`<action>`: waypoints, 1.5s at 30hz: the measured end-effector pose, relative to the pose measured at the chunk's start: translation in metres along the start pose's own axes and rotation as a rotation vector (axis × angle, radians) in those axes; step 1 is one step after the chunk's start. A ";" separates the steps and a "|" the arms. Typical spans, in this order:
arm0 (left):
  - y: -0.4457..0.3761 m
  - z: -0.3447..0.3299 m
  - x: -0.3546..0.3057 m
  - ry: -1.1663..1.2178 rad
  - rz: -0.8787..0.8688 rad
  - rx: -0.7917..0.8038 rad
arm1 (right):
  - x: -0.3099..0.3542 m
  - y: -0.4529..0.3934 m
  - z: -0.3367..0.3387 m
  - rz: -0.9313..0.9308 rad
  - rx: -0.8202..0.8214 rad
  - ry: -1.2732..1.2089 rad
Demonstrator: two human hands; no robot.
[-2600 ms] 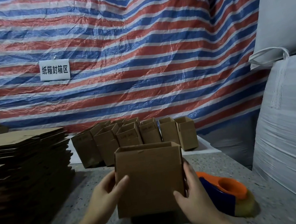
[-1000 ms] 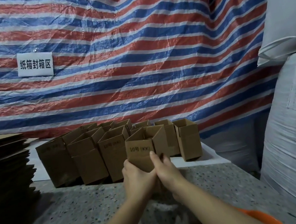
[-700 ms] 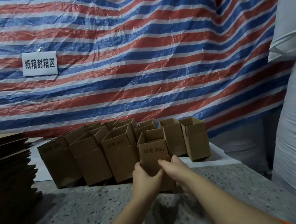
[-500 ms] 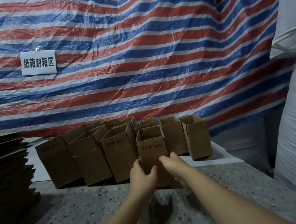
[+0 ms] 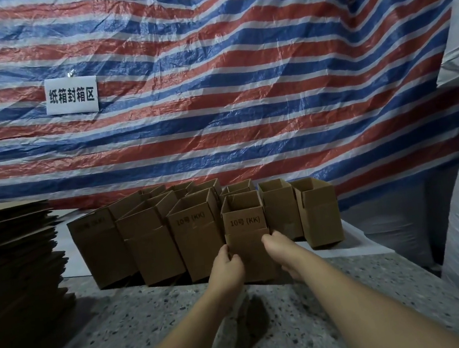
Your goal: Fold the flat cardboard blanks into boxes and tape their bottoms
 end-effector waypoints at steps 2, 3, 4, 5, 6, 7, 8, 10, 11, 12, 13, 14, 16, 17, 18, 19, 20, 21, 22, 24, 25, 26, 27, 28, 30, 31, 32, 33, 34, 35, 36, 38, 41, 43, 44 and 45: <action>0.001 -0.001 -0.002 0.001 -0.003 0.013 | 0.000 -0.001 0.000 -0.004 -0.004 0.004; 0.002 0.000 -0.003 -0.005 -0.004 0.010 | 0.000 0.000 -0.001 -0.006 -0.005 0.006; 0.003 0.001 -0.005 -0.013 -0.005 0.005 | 0.000 0.001 -0.001 -0.009 -0.004 0.009; 0.004 0.003 -0.007 -0.022 -0.011 -0.005 | 0.000 0.002 -0.002 -0.009 -0.005 0.012; 0.006 0.005 -0.009 -0.035 -0.018 -0.018 | 0.001 0.004 -0.002 -0.006 -0.007 0.016; 0.008 0.008 -0.011 -0.051 -0.025 -0.030 | 0.002 0.006 -0.001 -0.002 -0.008 0.017; 0.010 0.011 -0.013 -0.068 -0.030 -0.037 | 0.003 0.008 -0.001 0.001 -0.013 0.016; 0.015 0.017 -0.016 -0.085 -0.037 -0.045 | 0.005 0.013 0.003 0.006 -0.028 0.027; 0.018 0.021 -0.018 -0.094 -0.039 -0.052 | 0.007 0.016 0.006 0.010 -0.041 0.033; 0.022 0.025 -0.020 -0.106 -0.044 -0.063 | 0.009 0.020 0.009 0.021 -0.056 0.041; 0.026 0.029 -0.022 -0.120 -0.052 -0.072 | 0.012 0.024 0.013 0.040 -0.075 0.047; 0.031 0.033 -0.025 -0.128 -0.063 -0.076 | 0.017 0.029 0.018 0.067 -0.102 0.055; 0.044 0.041 -0.032 -0.150 -0.087 -0.078 | 0.030 0.041 0.030 0.134 -0.180 0.075; 0.051 0.046 -0.036 -0.168 -0.096 -0.079 | 0.037 0.049 0.037 0.168 -0.224 0.082; 0.059 0.051 -0.040 -0.183 -0.108 -0.084 | 0.044 0.059 0.044 0.204 -0.266 0.084; 0.068 0.057 -0.044 -0.193 -0.120 -0.086 | 0.051 0.070 0.050 0.240 -0.300 0.082; 0.079 0.063 -0.047 -0.203 -0.135 -0.080 | 0.057 0.082 0.054 0.272 -0.321 0.078; 0.091 0.068 -0.051 -0.216 -0.152 -0.069 | 0.061 0.095 0.056 0.298 -0.331 0.069; 0.103 0.074 -0.053 -0.228 -0.169 -0.060 | 0.065 0.108 0.056 0.318 -0.326 0.060; 0.128 0.086 -0.056 -0.238 -0.187 -0.049 | 0.068 0.139 0.052 0.344 -0.290 0.066; 0.140 0.091 -0.056 -0.242 -0.191 -0.046 | 0.068 0.154 0.050 0.349 -0.272 0.072; 0.152 0.097 -0.055 -0.247 -0.196 -0.043 | 0.067 0.170 0.048 0.355 -0.255 0.071; 0.164 0.103 -0.054 -0.251 -0.203 -0.040 | 0.065 0.186 0.044 0.360 -0.237 0.062; 0.175 0.110 -0.052 -0.255 -0.204 -0.036 | 0.060 0.201 0.040 0.358 -0.212 0.041; 0.197 0.123 -0.046 -0.270 -0.196 -0.029 | 0.047 0.229 0.029 0.329 -0.158 -0.023; 0.207 0.129 -0.042 -0.281 -0.195 -0.029 | 0.039 0.243 0.024 0.317 -0.144 -0.049; 0.216 0.136 -0.038 -0.295 -0.198 -0.031 | 0.030 0.254 0.019 0.306 -0.142 -0.068; 0.225 0.142 -0.033 -0.311 -0.202 -0.036 | 0.020 0.265 0.015 0.291 -0.145 -0.091; 0.234 0.149 -0.029 -0.328 -0.209 -0.041 | 0.010 0.274 0.010 0.267 -0.149 -0.123; 0.243 0.156 -0.025 -0.340 -0.221 -0.048 | -0.001 0.283 0.005 0.236 -0.151 -0.152; 0.252 0.162 -0.023 -0.346 -0.233 -0.054 | -0.011 0.290 0.000 0.205 -0.155 -0.171; 0.267 0.175 -0.020 -0.364 -0.266 -0.066 | -0.025 0.304 -0.004 0.165 -0.175 -0.212; 0.279 0.193 -0.015 -0.426 -0.300 -0.097 | -0.028 0.317 -0.007 0.170 -0.211 -0.276; 0.281 0.203 -0.011 -0.416 -0.290 -0.107 | -0.033 0.322 -0.011 0.166 -0.221 -0.324; 0.281 0.208 -0.009 -0.401 -0.292 -0.119 | -0.037 0.323 -0.013 0.162 -0.228 -0.348; 0.280 0.211 -0.008 -0.384 -0.298 -0.129 | -0.041 0.323 -0.014 0.156 -0.235 -0.361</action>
Point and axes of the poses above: each hand's wrist, its own y-axis away from the middle knuckle, its own z-axis out of the back of the hand, x = y × z, the point moved 9 cm from there along -y, towards the middle knuckle, and after that the axes turned 11 degrees about -x, right-handed, at the moved point
